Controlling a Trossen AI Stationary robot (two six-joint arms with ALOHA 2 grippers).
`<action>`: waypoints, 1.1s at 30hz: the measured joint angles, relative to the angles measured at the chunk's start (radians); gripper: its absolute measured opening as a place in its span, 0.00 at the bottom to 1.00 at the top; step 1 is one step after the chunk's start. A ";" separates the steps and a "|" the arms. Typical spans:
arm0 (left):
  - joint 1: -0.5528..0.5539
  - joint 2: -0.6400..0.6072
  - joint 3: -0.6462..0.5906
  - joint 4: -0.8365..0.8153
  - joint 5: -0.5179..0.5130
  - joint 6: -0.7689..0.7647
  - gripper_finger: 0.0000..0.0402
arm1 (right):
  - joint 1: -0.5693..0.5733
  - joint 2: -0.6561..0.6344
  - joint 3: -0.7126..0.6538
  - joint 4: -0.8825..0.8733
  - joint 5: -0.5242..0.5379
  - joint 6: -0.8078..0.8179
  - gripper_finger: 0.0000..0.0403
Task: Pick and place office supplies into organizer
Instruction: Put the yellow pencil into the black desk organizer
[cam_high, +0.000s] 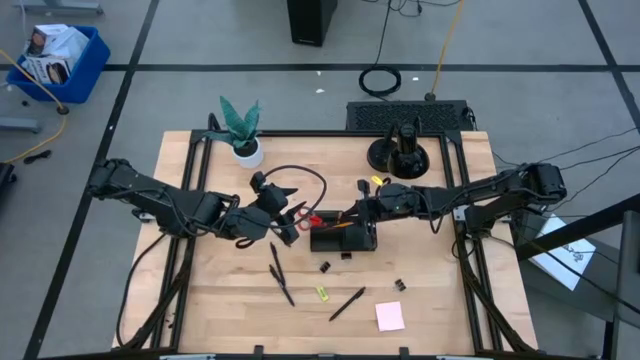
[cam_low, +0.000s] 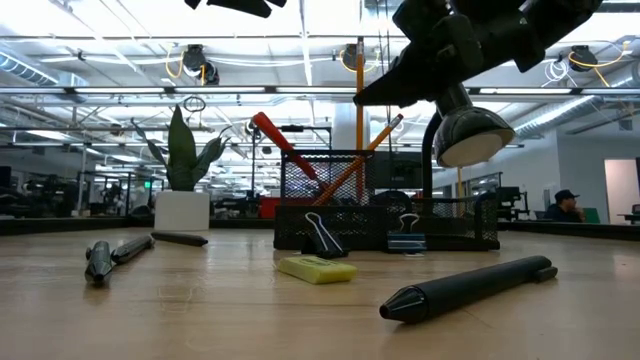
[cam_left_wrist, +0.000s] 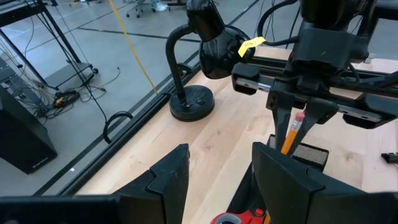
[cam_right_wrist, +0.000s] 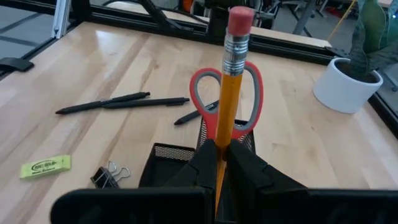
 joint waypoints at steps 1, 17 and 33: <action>0.000 0.000 0.000 0.000 0.000 0.000 0.45 | 0.000 0.000 0.000 0.000 0.000 0.007 0.03; 0.000 0.000 0.000 0.000 0.000 -0.004 0.45 | -0.002 0.006 0.000 -0.018 -0.022 0.049 0.03; 0.000 0.000 0.000 0.000 0.018 -0.011 0.45 | -0.021 0.016 0.000 -0.033 -0.036 0.068 0.03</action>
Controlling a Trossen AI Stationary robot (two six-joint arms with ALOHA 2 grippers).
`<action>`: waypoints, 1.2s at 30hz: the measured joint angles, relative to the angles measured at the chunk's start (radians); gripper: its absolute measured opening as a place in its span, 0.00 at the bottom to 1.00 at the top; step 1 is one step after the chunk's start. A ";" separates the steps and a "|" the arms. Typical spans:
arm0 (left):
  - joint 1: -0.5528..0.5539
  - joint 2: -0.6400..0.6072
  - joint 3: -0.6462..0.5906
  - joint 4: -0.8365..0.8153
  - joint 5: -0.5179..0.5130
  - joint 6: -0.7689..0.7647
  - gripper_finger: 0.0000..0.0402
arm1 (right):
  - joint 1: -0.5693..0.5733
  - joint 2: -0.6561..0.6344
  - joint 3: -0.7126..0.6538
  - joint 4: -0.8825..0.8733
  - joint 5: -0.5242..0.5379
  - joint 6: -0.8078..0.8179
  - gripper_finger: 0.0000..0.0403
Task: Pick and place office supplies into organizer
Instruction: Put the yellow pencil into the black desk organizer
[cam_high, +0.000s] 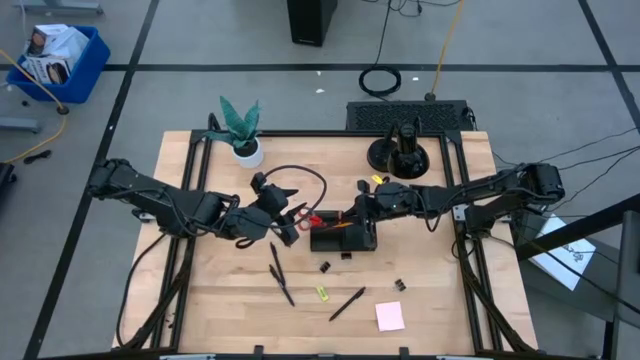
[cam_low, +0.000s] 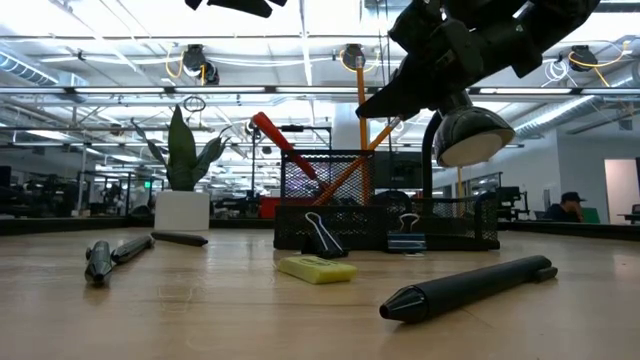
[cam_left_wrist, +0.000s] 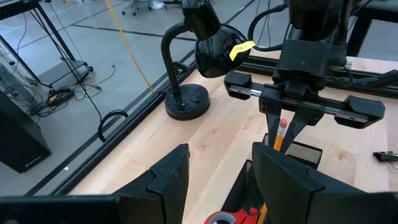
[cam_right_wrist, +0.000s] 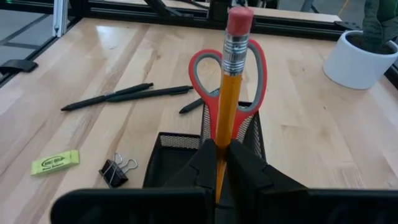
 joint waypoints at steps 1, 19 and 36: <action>0.000 0.000 0.000 0.000 0.000 0.000 0.45 | 0.000 0.000 0.000 0.000 0.000 0.001 0.03; 0.000 0.000 0.000 0.000 0.001 -0.010 0.45 | -0.019 0.017 0.000 0.007 -0.013 0.023 0.03; -0.003 0.000 0.000 0.003 0.014 -0.014 0.45 | -0.019 0.084 0.003 0.078 -0.039 0.026 0.03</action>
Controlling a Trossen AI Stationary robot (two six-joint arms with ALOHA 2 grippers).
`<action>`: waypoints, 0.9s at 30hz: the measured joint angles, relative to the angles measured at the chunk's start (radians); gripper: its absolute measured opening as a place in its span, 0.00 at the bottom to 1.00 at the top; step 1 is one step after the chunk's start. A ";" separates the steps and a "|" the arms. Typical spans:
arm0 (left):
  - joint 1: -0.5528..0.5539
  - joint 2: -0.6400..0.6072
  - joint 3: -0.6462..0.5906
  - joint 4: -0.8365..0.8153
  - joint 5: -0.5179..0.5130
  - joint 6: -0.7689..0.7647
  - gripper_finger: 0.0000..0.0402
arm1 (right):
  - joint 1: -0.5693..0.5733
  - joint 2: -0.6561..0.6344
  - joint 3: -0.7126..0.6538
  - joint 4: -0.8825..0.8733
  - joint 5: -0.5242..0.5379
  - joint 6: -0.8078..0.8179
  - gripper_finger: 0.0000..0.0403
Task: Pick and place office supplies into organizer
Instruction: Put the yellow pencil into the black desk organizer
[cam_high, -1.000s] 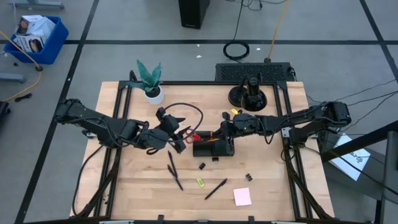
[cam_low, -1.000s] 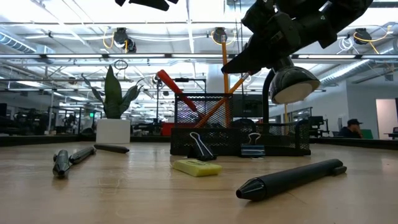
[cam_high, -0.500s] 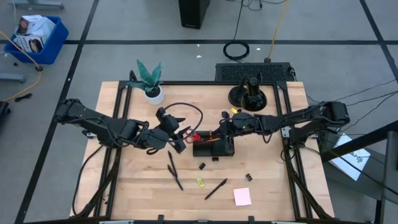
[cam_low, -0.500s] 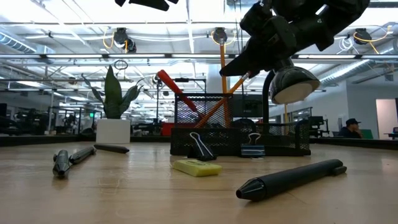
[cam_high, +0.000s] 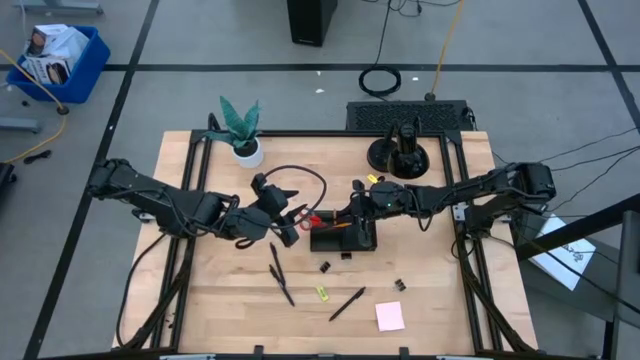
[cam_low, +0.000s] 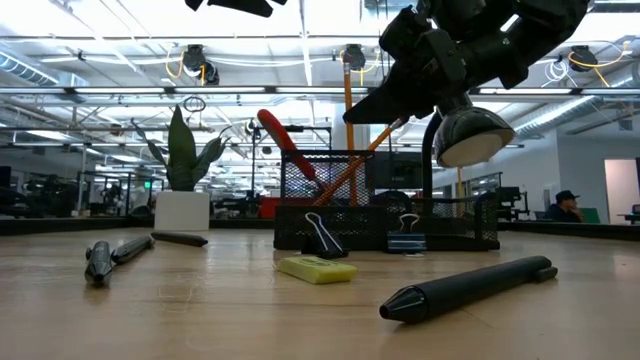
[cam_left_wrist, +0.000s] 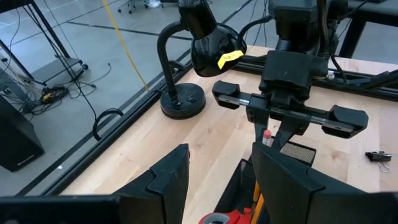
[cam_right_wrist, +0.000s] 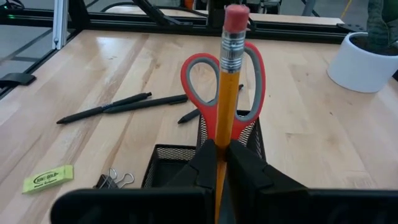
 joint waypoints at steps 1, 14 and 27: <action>0.000 0.000 0.000 0.000 0.000 0.000 0.45 | 0.000 0.000 0.000 -0.001 0.000 0.000 0.03; 0.000 0.000 0.000 0.000 0.001 0.000 0.45 | 0.000 0.001 -0.001 -0.010 0.001 0.015 0.05; 0.000 0.000 0.000 0.000 0.001 0.002 0.45 | -0.004 0.002 -0.002 -0.012 0.000 0.016 0.07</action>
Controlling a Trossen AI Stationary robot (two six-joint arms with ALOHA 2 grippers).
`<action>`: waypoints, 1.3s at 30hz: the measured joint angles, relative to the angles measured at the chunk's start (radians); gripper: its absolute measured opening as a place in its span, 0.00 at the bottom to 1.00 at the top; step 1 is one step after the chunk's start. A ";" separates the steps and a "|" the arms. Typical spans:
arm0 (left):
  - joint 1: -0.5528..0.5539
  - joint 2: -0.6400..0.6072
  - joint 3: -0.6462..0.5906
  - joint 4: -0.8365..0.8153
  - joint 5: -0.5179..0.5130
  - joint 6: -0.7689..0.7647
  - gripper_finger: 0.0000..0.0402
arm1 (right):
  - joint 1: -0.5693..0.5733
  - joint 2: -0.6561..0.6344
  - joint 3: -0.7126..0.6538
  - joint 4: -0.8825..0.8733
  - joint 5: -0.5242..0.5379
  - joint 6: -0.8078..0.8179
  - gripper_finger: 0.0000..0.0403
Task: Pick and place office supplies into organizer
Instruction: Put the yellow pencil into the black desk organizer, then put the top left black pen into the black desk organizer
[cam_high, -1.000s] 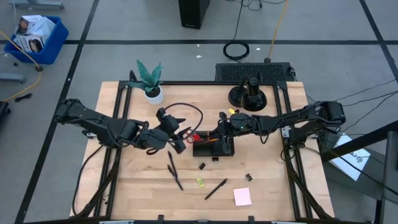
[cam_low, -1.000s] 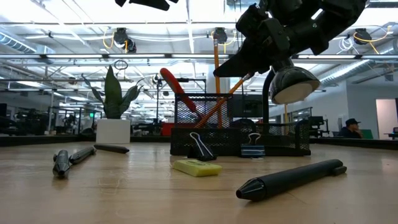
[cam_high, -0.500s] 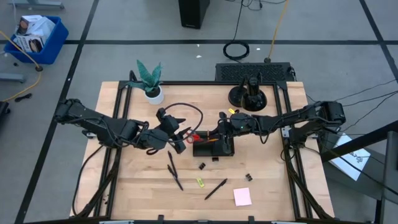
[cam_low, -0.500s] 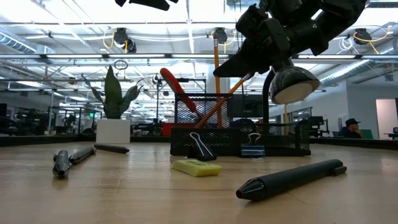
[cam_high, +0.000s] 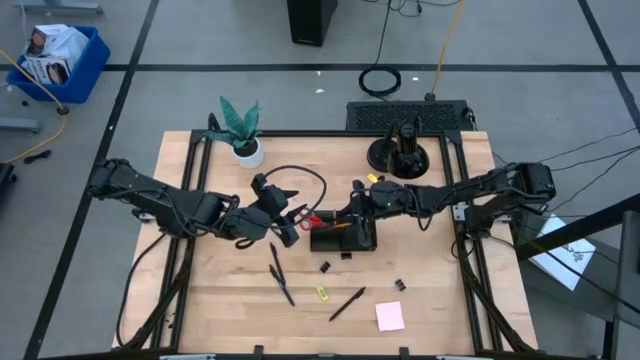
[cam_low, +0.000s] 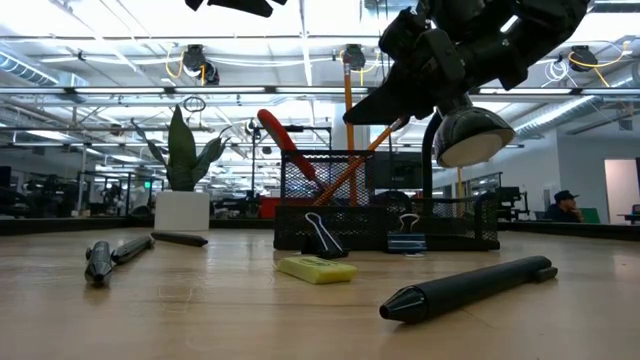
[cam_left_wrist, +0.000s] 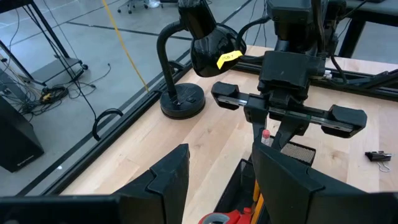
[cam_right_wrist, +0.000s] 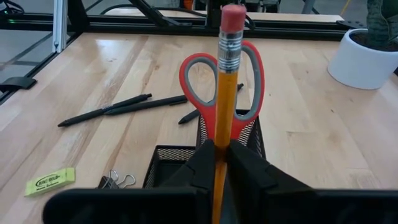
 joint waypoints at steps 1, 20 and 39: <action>0.000 0.000 0.000 0.000 0.000 0.000 0.45 | -0.002 0.000 0.000 -0.001 -0.001 0.004 0.08; 0.000 0.000 0.000 0.000 0.000 -0.001 0.45 | -0.022 0.001 -0.001 -0.004 -0.029 0.008 0.20; 0.000 0.000 0.000 0.000 0.000 -0.001 0.45 | -0.022 -0.046 -0.006 0.049 -0.053 -0.009 0.23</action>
